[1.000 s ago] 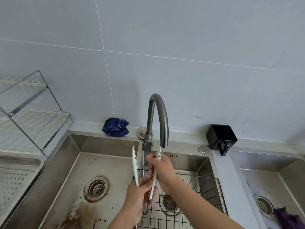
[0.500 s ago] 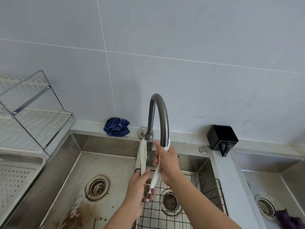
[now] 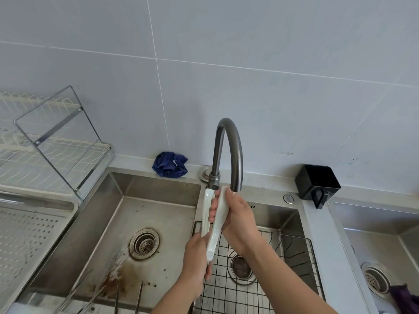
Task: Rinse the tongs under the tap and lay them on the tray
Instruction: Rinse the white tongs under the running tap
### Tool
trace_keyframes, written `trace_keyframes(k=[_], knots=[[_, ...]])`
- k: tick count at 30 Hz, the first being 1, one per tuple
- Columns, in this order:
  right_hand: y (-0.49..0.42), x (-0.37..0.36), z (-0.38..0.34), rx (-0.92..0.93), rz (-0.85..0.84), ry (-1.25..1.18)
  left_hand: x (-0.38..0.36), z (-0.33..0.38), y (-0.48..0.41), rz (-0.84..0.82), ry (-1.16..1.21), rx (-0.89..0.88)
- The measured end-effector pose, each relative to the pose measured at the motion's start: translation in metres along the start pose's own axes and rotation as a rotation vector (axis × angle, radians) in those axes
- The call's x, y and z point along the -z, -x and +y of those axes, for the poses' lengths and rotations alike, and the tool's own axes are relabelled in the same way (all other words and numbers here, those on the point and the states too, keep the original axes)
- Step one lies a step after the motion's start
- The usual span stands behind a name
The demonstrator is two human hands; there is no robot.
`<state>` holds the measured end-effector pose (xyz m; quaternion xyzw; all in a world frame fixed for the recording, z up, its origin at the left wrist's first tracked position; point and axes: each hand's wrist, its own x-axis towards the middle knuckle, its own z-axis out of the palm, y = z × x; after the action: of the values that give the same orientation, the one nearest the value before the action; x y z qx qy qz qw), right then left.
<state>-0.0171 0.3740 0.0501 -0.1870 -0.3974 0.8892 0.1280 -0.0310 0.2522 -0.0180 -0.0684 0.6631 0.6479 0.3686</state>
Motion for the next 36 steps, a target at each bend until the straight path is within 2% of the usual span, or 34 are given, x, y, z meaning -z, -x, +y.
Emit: trace_keyframes(k=[2, 4, 6, 11, 13, 17, 22, 27, 30, 33, 36], knots=[[0.008, 0.000, 0.011, -0.054, -0.089, -0.007, 0.000, 0.001, 0.001, -0.034, 0.032, 0.074], [0.016, 0.003, 0.020, -0.085, -0.143, 0.111, 0.001, 0.004, 0.002, -0.074, 0.057, 0.152], [0.018, 0.005, 0.020, -0.058, -0.119, 0.184, 0.005, 0.003, 0.003, -0.118, 0.068, 0.183], [0.001, 0.001, 0.000, 0.023, 0.024, 0.061, 0.008, 0.002, 0.005, -0.173, 0.031, 0.151], [-0.001, -0.002, -0.001, 0.019, 0.028, 0.033, 0.006, 0.000, 0.003, -0.145, 0.012, 0.130], [0.000, 0.002, 0.001, 0.007, -0.070, 0.053, 0.007, -0.002, 0.001, -0.153, 0.033, 0.108], [0.000, 0.005, 0.007, 0.017, 0.049, 0.119, 0.005, -0.014, -0.001, -0.128, -0.035, 0.116], [0.008, 0.011, 0.007, 0.066, -0.139, -0.017, 0.011, -0.025, -0.001, -0.094, -0.069, 0.133], [0.006, 0.015, 0.005, 0.112, -0.045, 0.174, 0.008, -0.027, 0.001, -0.087, -0.086, 0.156], [0.003, 0.009, 0.001, 0.046, -0.039, 0.214, 0.001, -0.022, 0.003, -0.093, -0.134, 0.170], [0.008, 0.007, 0.006, -0.056, -0.172, 0.173, -0.005, -0.010, 0.003, -0.141, -0.062, 0.190]])
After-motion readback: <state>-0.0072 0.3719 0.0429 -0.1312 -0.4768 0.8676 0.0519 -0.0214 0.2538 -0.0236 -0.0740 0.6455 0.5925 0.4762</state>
